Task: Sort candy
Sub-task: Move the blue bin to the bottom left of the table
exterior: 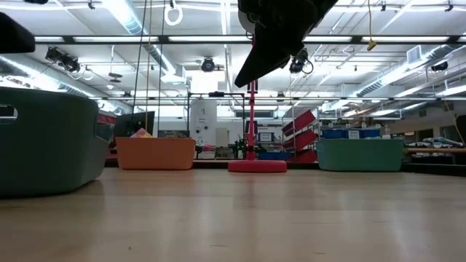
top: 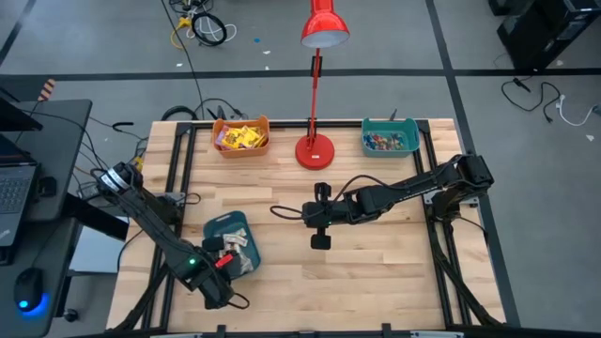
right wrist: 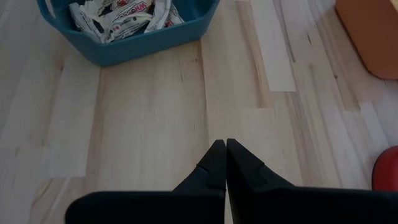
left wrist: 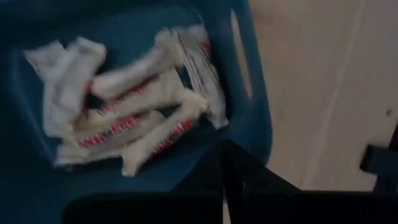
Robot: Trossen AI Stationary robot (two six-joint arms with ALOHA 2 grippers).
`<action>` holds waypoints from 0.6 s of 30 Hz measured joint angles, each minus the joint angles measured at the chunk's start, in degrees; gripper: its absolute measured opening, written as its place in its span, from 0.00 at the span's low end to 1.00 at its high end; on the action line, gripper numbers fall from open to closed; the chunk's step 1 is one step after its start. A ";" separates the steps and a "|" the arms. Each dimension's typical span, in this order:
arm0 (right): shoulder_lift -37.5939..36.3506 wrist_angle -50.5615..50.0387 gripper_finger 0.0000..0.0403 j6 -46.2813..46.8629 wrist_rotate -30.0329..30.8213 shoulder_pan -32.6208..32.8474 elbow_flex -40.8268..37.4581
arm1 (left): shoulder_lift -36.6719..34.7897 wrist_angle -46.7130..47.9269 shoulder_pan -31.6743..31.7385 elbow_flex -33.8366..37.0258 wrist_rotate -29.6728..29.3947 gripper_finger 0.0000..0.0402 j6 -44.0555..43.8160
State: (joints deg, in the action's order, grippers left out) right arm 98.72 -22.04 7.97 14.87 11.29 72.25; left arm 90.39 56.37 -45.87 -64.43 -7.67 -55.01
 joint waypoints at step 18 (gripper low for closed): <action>0.00 0.15 0.00 0.00 0.00 0.00 0.00 | 0.00 9.42 -0.39 0.95 9.25 0.00 -6.42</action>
State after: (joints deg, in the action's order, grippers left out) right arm 98.72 -21.89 7.97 14.87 11.29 72.25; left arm 90.39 65.79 -46.26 -63.48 1.58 -61.44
